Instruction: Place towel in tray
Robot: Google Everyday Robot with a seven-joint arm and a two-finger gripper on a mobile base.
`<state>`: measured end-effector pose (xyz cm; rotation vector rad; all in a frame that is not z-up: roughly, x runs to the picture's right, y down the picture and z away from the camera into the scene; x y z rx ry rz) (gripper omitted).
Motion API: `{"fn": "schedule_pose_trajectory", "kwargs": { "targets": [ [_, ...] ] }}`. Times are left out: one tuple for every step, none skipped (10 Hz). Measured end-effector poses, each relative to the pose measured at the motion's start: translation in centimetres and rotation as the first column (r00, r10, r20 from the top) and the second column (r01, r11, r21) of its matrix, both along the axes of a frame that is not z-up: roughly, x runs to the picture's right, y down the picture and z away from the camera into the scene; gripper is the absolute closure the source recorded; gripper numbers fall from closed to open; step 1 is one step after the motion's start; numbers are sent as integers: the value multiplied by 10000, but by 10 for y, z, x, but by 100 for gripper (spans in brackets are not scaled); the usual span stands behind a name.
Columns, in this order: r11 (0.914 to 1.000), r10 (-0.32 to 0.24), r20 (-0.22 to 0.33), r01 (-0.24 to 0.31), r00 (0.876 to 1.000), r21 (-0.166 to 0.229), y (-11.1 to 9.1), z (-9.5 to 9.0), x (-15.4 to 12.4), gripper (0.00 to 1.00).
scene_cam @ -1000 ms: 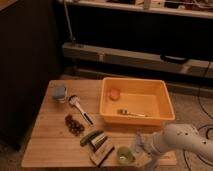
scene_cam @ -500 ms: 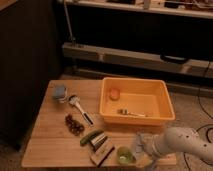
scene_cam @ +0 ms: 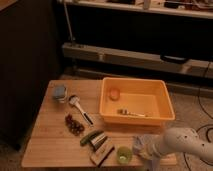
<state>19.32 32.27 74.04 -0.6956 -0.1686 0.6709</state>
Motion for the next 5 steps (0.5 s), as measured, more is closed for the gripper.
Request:
{"fn": "schedule_pose_trajectory", "kwargs": {
  "targets": [
    [9999,-65,-176,63,9998,-135,-1,1,0,96],
    [9995,81,-548,-99,9985,-309,0,1,6,100],
    [9989,188,-787,-222,9967,-419,1,-1,12,100],
    [9988,173,-855,-211,9962,-437,-1,-3,13,100],
    [9986,184,-962,-231,9952,-478,-8,-12,17,100]
  ]
}}
